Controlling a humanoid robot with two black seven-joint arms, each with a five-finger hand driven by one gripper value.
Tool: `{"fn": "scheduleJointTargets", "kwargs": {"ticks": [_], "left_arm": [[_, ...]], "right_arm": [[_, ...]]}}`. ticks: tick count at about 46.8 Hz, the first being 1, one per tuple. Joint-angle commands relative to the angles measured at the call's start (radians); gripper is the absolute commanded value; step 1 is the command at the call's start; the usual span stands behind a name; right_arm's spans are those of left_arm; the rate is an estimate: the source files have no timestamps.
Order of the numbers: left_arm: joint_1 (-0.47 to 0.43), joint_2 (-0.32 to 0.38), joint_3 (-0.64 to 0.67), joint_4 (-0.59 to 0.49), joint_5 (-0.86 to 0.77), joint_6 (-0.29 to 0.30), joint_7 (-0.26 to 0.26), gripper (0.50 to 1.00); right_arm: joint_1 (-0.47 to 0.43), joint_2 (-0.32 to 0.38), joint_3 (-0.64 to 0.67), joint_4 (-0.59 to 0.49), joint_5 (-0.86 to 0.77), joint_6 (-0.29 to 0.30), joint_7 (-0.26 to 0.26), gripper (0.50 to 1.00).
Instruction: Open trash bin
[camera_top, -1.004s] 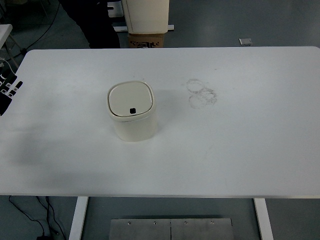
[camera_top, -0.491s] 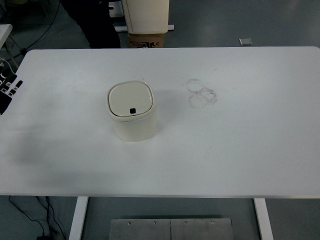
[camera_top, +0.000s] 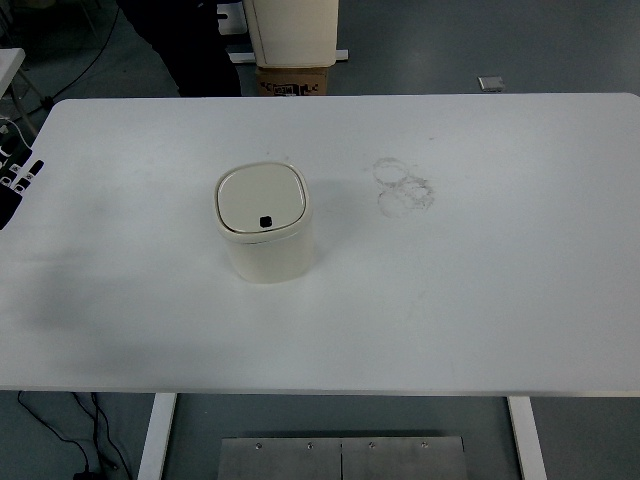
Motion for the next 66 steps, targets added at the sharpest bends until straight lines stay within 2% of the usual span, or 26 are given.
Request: {"fn": "scheduleJointTargets", "kwargs": {"ticks": [1, 37, 43, 50, 57, 66], "left_arm": [[0.000, 0.001, 0.000, 0.000, 0.001, 0.000, 0.000, 1.000], [-0.032, 0.010, 0.017, -0.005, 0.013, 0.006, 0.009, 1.000], [-0.052, 0.012, 0.054, -0.038, 0.030, 0.011, 0.009, 1.000], [-0.087, 0.019, 0.133, -0.071, 0.030, 0.054, 0.009, 1.000], [-0.118, 0.041, 0.195, -0.113, 0.030, 0.057, 0.009, 1.000], [-0.123, 0.059, 0.210, -0.144, 0.030, 0.077, 0.009, 1.000]], "right_arm": [[0.000, 0.000, 0.000, 0.000, 0.000, 0.000, 0.001, 0.991], [0.000, 0.000, 0.000, 0.000, 0.000, 0.000, -0.001, 0.991], [0.000, 0.000, 0.000, 0.000, 0.000, 0.000, 0.001, 0.991], [0.000, 0.000, 0.000, 0.000, 0.000, 0.000, 0.001, 0.991], [0.000, 0.000, 0.000, 0.000, 0.000, 0.000, 0.001, 0.991], [0.000, 0.000, 0.000, 0.000, 0.000, 0.000, 0.001, 0.991]]}}
